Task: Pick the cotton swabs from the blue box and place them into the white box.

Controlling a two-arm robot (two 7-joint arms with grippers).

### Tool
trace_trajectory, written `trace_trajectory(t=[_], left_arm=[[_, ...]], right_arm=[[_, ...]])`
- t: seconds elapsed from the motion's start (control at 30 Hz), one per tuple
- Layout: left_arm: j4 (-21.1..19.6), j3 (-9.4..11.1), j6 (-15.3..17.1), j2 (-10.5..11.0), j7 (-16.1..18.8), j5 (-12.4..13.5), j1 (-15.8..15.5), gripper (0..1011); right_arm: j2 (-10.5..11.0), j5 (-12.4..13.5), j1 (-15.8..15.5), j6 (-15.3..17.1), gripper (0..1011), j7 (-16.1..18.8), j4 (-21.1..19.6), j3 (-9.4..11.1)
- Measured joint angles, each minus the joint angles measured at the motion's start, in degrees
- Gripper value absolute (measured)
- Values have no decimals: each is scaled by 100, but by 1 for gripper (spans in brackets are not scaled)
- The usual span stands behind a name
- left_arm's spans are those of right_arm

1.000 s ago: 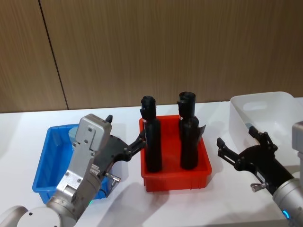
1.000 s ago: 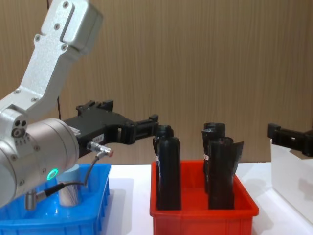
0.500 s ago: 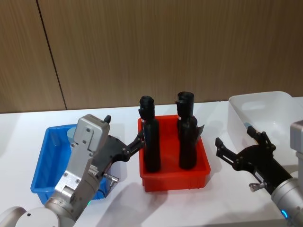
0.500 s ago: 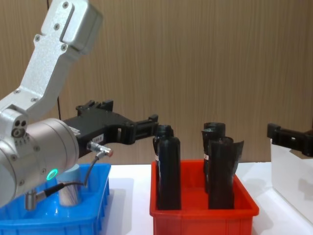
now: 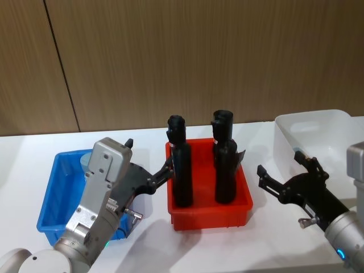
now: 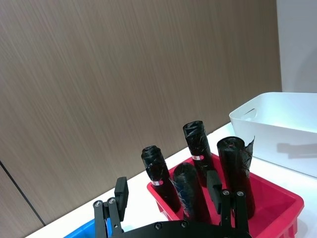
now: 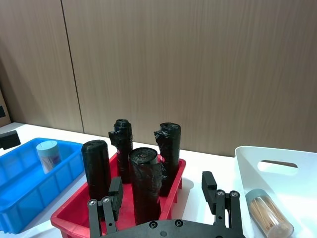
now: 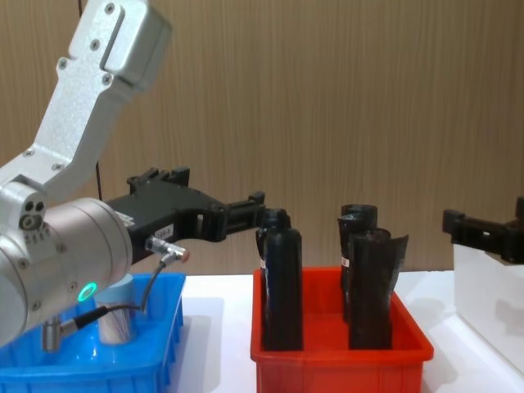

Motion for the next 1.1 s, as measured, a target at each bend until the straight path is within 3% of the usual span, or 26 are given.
trace_trajectory(t=[1.1], left_arm=[[0,0,0,0,0,0,0,1004]], right_arm=[[-204,124,1388,-170,1001,2076,1933,102]])
